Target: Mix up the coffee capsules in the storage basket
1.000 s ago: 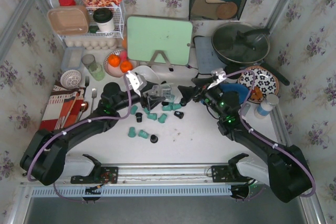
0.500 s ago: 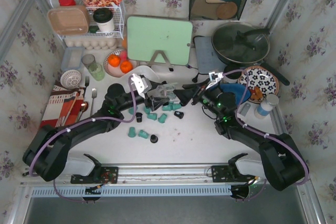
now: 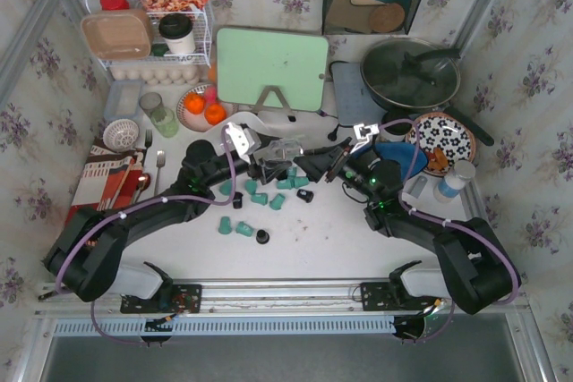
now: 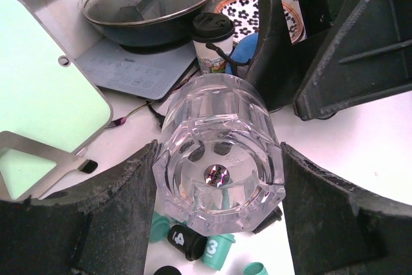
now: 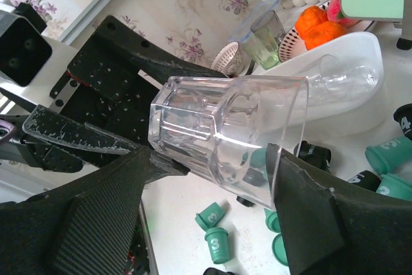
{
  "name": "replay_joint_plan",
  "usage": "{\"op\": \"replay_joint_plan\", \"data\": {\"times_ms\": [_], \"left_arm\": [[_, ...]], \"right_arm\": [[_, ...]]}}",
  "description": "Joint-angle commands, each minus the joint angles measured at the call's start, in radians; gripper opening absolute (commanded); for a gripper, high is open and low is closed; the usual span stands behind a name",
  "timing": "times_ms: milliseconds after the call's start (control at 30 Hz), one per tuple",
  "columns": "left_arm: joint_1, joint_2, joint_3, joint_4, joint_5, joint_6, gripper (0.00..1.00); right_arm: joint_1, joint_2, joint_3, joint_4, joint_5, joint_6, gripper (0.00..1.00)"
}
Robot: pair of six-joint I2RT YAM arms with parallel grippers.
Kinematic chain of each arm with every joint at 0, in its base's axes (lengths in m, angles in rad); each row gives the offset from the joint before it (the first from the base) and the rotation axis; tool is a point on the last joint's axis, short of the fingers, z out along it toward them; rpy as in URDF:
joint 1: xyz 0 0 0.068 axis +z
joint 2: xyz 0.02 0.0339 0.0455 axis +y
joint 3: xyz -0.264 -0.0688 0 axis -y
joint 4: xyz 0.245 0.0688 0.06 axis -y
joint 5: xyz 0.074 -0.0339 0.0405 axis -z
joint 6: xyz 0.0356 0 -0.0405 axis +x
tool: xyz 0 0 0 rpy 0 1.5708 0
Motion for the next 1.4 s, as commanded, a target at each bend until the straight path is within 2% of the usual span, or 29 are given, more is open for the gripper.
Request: {"op": "replay_joint_plan", "data": {"times_ms": [0,267,500,600,633,667,700,733,767,967,1133,1367], "left_arm": [[-0.001,0.004,0.017,0.055,0.000,-0.004,0.36],[0.000,-0.001,0.027,0.013,0.003,-0.003,0.41],[-0.001,-0.009,0.038,-0.045,-0.014,0.006,0.49],[-0.001,-0.015,0.044,-0.072,-0.021,0.018,0.54],[-0.001,-0.018,0.048,-0.087,-0.022,0.021,0.58],[-0.001,-0.022,0.051,-0.104,-0.023,0.026,0.73],[-0.001,-0.029,0.054,-0.124,-0.027,0.033,0.81],[-0.001,-0.038,0.055,-0.140,-0.031,0.040,0.96],[-0.001,-0.051,0.053,-0.159,-0.039,0.048,1.00],[-0.001,-0.149,0.013,-0.242,-0.172,0.106,0.99],[-0.001,-0.254,0.046,-0.427,-0.425,0.051,0.99],[-0.001,-0.336,0.240,-0.954,-0.771,-0.101,0.99]], "right_arm": [[0.001,0.001,-0.001,0.076,-0.029,0.038,0.77],[0.000,-0.002,0.006,0.058,-0.038,0.031,0.53],[0.001,0.007,0.008,0.051,-0.049,0.022,0.22],[0.001,0.007,0.009,0.044,-0.047,0.010,0.02],[0.000,0.006,0.010,0.036,-0.042,0.005,0.00],[0.000,0.002,0.011,0.026,-0.037,-0.002,0.00],[0.000,-0.001,0.012,0.013,-0.029,-0.012,0.00],[0.000,-0.008,0.015,-0.007,-0.017,-0.024,0.00],[0.000,-0.016,0.018,-0.038,0.001,-0.041,0.00],[0.001,-0.087,0.083,-0.340,0.165,-0.248,0.00],[0.004,-0.073,0.214,-0.544,0.397,-0.453,0.00],[0.029,0.208,0.476,-0.718,0.609,-0.751,0.00]]}}
